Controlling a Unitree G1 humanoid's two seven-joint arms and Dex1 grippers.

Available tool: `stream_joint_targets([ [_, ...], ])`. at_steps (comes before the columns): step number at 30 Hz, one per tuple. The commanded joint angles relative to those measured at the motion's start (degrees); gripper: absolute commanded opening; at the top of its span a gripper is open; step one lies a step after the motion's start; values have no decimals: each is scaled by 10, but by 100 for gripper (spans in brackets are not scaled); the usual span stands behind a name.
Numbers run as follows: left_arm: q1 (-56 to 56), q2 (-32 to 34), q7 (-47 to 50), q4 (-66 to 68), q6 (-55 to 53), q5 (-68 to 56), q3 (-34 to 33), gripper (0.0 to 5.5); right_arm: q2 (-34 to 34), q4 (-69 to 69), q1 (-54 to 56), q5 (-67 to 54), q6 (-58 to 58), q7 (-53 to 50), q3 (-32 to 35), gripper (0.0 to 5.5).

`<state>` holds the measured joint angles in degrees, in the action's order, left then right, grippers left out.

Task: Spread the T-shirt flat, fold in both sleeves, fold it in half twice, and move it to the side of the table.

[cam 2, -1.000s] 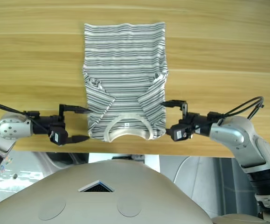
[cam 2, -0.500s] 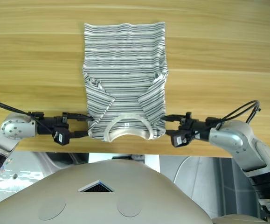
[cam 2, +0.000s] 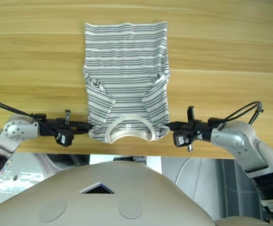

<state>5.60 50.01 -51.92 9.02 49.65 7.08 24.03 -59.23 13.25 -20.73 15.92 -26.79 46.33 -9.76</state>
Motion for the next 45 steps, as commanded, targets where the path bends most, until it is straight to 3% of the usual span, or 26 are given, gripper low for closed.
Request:
stream_joint_targets([
  [1, -2, 1, -5, 7, -7, 9, 7, 12, 6, -6, 6, 12, 6, 3, -7, 0],
  [10, 21, 64, -66, -98, -35, -167, -25, 12, -20, 23, -2, -43, -14, 13, 36, 0],
  [18, 19, 79, -86, -100, -34, -195, -70, 12, -41, 59, -38, -96, -39, 33, 85, 0],
  [33, 113, 148, -146, -165, -10, -328, -158, 12, -58, 141, -168, -283, -102, 127, 269, 0],
  [39, 100, 134, -179, -163, -37, -402, -196, 12, -43, 129, -151, -293, -98, 138, 271, 0],
  [45, 49, 87, -139, -129, -114, -377, -224, 12, -20, 115, -92, -302, -61, 110, 265, 0],
])
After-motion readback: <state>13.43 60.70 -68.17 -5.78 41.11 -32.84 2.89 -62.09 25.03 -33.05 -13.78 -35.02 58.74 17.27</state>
